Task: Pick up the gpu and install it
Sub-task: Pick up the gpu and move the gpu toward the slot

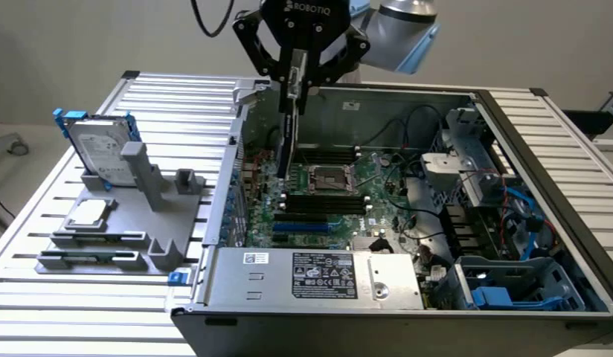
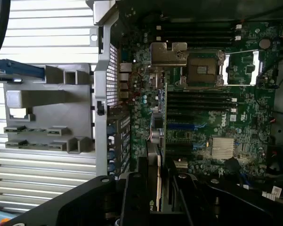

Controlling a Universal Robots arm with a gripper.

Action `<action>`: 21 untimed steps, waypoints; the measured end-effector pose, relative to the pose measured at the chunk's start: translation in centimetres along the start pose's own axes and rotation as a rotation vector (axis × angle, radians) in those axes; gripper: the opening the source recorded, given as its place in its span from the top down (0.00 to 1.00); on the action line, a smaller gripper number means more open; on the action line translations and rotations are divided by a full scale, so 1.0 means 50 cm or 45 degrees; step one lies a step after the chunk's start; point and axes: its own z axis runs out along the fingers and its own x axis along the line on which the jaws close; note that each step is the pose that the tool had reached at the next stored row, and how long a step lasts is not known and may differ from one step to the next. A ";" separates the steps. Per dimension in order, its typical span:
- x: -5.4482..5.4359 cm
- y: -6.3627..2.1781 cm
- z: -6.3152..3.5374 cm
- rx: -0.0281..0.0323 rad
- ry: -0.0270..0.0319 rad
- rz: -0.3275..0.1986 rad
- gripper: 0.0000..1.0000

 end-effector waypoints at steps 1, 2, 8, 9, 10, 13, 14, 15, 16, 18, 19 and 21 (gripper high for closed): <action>-0.008 0.000 0.002 0.0008 0.0000 0.001 0.74; -0.016 0.000 0.004 0.0019 0.0002 0.003 0.74; -0.067 0.000 0.019 0.0021 0.0002 0.010 0.74; -0.076 0.001 0.021 0.0020 0.0003 0.012 0.74; -0.085 0.001 0.024 0.0019 0.0004 0.013 0.74; -0.111 0.002 0.032 0.0017 0.0005 0.017 0.74; -0.118 0.003 0.035 0.0018 0.0006 0.017 0.74; -0.124 0.004 0.037 0.0018 0.0006 0.017 0.74; -0.129 0.006 0.041 0.0016 0.0006 0.018 0.74; -0.133 0.007 0.048 0.0011 0.0004 0.017 0.74; -0.134 0.007 0.048 0.0012 0.0017 0.018 0.74; -0.134 0.007 0.048 0.0015 0.0035 0.018 0.74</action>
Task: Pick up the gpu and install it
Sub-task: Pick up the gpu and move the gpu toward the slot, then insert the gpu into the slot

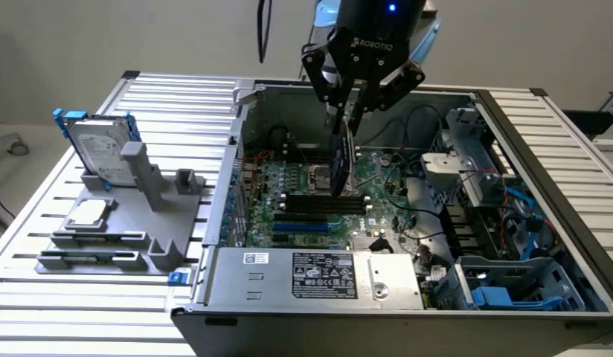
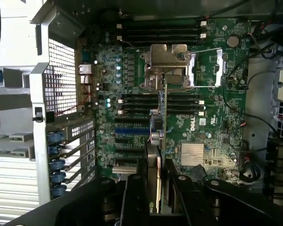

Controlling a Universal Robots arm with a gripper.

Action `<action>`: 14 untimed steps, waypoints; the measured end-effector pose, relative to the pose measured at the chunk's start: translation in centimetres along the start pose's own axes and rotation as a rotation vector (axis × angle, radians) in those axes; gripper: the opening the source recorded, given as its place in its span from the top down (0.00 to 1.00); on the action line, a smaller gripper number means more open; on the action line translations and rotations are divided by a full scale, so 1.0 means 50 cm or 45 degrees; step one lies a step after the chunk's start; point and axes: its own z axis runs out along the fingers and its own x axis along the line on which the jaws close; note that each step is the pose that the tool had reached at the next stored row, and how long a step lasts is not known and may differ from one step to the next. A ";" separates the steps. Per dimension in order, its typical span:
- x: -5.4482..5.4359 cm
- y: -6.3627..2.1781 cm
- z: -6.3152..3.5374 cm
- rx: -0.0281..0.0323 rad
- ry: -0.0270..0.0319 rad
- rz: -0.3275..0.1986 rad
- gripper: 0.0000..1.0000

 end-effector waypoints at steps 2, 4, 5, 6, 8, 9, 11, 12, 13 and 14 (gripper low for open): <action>0.000 0.000 0.000 0.0001 0.0000 0.000 0.74; 0.000 0.000 0.000 -0.0002 0.0000 0.000 0.74; 0.000 0.000 0.000 -0.0001 0.0000 0.000 0.74; 0.000 0.000 0.000 -0.0002 0.0000 0.000 0.74; 0.000 0.000 0.000 0.0000 0.0000 0.000 0.74; 0.000 0.000 0.000 -0.0001 0.0000 0.000 0.74; 0.000 0.000 0.000 -0.0002 0.0000 0.000 0.74; 0.000 0.000 0.000 -0.0001 0.0000 0.000 0.74; 0.000 0.000 0.000 -0.0002 0.0000 0.000 0.74; 0.000 0.000 0.000 -0.0001 0.0000 0.000 0.74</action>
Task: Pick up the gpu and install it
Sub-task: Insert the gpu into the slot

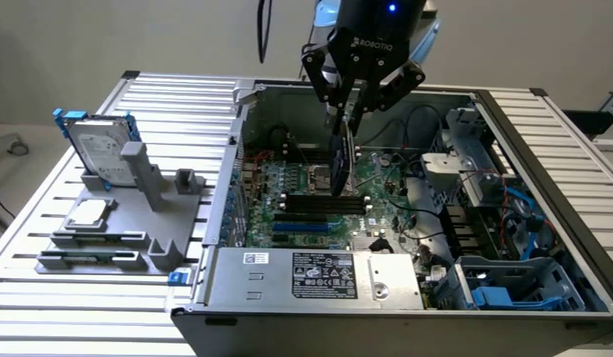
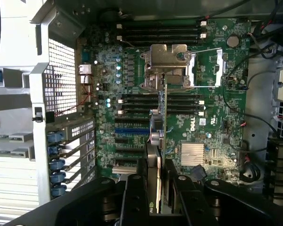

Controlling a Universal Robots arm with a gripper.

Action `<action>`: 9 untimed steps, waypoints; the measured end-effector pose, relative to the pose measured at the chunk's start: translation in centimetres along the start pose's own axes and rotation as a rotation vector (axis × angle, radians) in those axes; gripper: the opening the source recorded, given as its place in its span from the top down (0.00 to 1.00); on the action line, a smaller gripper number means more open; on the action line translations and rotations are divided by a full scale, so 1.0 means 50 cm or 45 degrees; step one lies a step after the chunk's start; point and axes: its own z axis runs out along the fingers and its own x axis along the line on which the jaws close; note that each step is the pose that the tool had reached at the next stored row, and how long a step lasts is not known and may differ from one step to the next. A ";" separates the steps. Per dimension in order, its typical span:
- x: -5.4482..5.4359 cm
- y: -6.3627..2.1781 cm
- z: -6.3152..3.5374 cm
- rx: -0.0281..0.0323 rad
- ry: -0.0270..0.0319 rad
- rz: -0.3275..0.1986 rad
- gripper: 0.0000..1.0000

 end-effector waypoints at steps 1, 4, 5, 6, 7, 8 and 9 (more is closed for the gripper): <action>0.000 0.000 0.000 0.0003 0.0001 0.000 0.74; -0.001 0.000 0.002 0.0003 -0.0011 -0.044 0.74; -0.001 0.000 0.002 -0.0021 -0.0018 -0.062 0.74; -0.001 0.000 0.003 -0.0042 -0.0023 -0.081 0.74; -0.001 0.000 0.004 -0.0063 -0.0028 -0.101 0.74; -0.002 0.000 0.005 -0.0077 -0.0034 -0.124 0.74; -0.002 0.000 0.006 -0.0074 -0.0039 -0.147 0.74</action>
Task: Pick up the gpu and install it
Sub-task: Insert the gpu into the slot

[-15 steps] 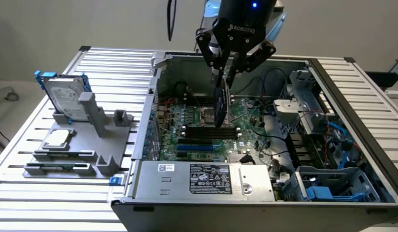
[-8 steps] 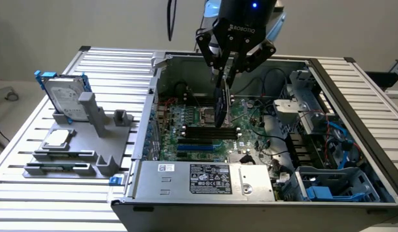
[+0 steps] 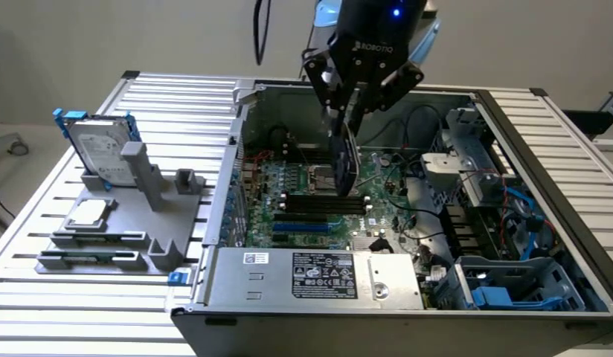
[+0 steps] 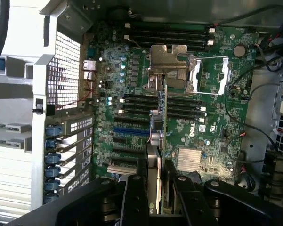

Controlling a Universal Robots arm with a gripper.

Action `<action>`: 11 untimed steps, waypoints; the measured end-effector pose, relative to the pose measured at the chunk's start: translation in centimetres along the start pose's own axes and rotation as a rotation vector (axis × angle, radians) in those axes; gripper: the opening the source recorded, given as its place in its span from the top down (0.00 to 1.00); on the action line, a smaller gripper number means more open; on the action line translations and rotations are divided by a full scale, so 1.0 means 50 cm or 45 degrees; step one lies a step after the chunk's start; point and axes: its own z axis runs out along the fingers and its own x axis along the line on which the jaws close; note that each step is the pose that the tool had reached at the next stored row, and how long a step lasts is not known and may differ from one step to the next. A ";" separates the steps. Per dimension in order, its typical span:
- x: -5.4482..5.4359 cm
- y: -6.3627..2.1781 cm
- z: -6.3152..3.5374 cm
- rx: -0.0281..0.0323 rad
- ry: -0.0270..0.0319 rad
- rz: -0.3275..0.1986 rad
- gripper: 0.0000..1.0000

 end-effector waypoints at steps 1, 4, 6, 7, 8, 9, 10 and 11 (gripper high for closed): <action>0.000 0.000 0.001 0.0011 -0.0004 -0.023 0.74; 0.000 0.000 0.004 0.0041 -0.0016 -0.092 0.74; -0.001 0.000 0.007 0.0066 -0.0025 -0.138 0.74; -0.001 0.000 0.008 0.0081 -0.0029 -0.162 0.74; -0.001 0.000 0.009 0.0095 -0.0033 -0.186 0.74; -0.001 0.000 0.010 0.0107 -0.0037 -0.207 0.74; -0.001 0.000 0.012 0.0117 -0.0042 -0.231 0.74; -0.001 0.000 0.013 0.0125 -0.0047 -0.254 0.74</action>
